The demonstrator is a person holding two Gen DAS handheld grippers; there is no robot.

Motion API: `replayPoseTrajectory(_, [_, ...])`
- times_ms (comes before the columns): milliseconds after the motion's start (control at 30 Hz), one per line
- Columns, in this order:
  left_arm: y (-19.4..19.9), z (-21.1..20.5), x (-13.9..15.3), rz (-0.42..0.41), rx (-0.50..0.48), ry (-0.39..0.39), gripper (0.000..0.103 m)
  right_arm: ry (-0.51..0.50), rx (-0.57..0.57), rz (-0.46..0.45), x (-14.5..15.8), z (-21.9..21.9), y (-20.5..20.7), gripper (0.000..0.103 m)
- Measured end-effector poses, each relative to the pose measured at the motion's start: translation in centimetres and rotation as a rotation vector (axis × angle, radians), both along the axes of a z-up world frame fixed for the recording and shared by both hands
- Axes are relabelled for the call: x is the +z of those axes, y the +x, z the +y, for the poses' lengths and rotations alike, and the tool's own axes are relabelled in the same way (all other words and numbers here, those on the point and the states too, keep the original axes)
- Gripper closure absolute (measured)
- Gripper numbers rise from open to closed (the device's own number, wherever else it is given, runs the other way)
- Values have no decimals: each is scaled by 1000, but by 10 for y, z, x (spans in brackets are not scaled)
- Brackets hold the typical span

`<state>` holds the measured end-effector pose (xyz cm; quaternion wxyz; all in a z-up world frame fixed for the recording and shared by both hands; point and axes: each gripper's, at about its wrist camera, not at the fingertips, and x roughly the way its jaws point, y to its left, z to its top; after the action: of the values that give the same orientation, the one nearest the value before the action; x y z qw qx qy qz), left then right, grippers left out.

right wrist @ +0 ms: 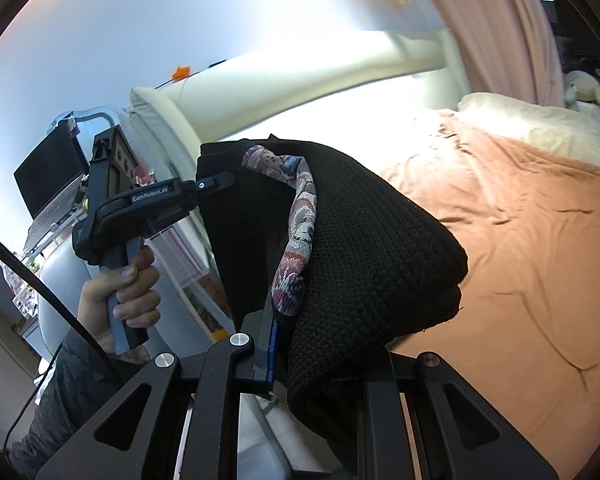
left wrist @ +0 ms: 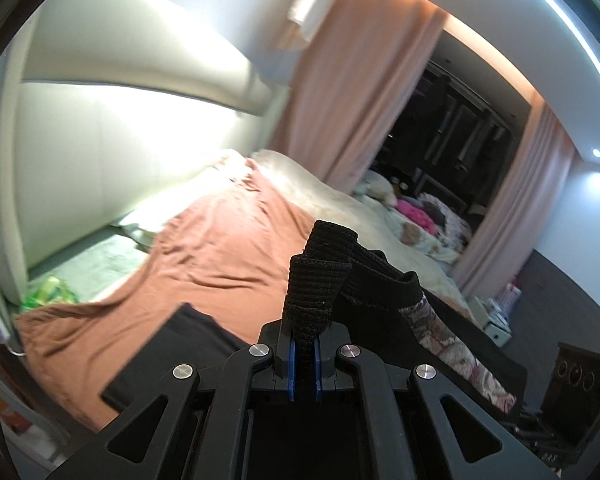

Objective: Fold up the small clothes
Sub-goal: 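Lift the folded shirt with both tools and carry it toward the bed's headboard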

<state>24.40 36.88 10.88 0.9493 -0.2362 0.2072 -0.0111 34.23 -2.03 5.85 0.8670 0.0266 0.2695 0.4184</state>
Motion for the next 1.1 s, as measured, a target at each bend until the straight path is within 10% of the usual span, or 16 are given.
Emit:
replayPoseTrajectory(400, [-6, 80, -15, 46, 155, 36, 97, -4, 86, 63, -33, 35, 50, 91])
replayPoseTrajectory(1100, [150, 116, -118, 236, 155, 66, 97, -17, 37, 224, -123, -62, 244, 91])
